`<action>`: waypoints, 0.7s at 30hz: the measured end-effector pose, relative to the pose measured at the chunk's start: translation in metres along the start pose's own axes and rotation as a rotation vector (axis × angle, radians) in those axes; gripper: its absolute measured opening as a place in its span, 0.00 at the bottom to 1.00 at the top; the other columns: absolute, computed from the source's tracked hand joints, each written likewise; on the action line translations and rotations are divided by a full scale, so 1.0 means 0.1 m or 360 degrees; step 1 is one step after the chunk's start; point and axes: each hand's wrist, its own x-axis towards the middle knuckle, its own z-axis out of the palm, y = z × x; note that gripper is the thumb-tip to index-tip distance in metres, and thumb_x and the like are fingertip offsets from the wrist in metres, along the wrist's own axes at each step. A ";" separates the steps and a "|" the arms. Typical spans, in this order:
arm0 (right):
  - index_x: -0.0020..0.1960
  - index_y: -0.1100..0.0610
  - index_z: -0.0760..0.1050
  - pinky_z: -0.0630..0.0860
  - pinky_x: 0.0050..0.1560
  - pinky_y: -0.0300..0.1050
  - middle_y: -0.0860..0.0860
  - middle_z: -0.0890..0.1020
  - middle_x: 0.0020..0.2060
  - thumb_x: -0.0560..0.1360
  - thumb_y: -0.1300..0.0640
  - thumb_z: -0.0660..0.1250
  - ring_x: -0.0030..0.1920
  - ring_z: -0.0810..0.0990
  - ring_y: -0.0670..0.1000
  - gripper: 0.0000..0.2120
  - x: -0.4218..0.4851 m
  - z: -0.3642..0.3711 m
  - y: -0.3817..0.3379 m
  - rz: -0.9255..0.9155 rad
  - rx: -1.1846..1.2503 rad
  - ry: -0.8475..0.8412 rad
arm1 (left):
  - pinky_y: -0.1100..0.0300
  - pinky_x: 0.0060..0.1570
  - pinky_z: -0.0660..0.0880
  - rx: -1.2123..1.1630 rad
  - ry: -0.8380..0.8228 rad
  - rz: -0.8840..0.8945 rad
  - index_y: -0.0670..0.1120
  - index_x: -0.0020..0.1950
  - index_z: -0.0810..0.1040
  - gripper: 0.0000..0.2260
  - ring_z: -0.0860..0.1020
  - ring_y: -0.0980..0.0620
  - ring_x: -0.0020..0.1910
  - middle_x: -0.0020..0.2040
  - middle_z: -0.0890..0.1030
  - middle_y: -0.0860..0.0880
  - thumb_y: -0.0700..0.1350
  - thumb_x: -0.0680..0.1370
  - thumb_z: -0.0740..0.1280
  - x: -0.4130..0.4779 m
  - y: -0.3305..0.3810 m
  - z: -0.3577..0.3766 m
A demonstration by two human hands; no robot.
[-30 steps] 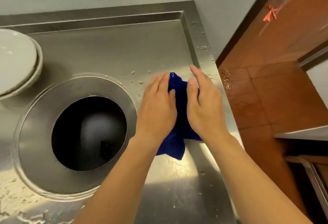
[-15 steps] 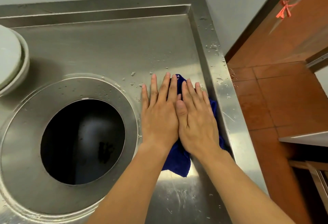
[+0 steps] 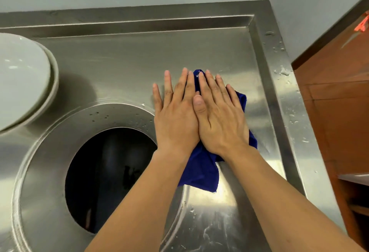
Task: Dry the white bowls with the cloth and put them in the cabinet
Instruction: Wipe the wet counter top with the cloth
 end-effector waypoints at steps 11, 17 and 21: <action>0.85 0.55 0.50 0.44 0.83 0.49 0.51 0.54 0.85 0.82 0.38 0.34 0.85 0.48 0.49 0.37 0.32 -0.02 -0.15 -0.0177 0.0059 -0.0086 | 0.50 0.86 0.44 -0.0323 -0.0053 0.0084 0.46 0.87 0.54 0.30 0.49 0.48 0.88 0.88 0.56 0.49 0.55 0.85 0.42 0.17 -0.21 -0.20; 0.85 0.55 0.50 0.45 0.83 0.49 0.50 0.54 0.85 0.82 0.39 0.34 0.85 0.48 0.49 0.36 0.27 -0.04 -0.02 -0.0184 -0.0071 -0.0105 | 0.49 0.85 0.41 -0.0246 -0.0117 0.0138 0.47 0.87 0.50 0.35 0.45 0.48 0.88 0.89 0.51 0.49 0.58 0.81 0.36 0.17 -0.14 -0.14; 0.85 0.54 0.49 0.43 0.83 0.48 0.49 0.53 0.85 0.80 0.37 0.31 0.85 0.47 0.48 0.39 0.33 -0.14 0.17 -0.0160 -0.0063 -0.0119 | 0.50 0.85 0.40 -0.0302 -0.0145 0.0149 0.47 0.87 0.49 0.32 0.44 0.48 0.88 0.89 0.49 0.49 0.56 0.83 0.40 0.29 0.05 -0.10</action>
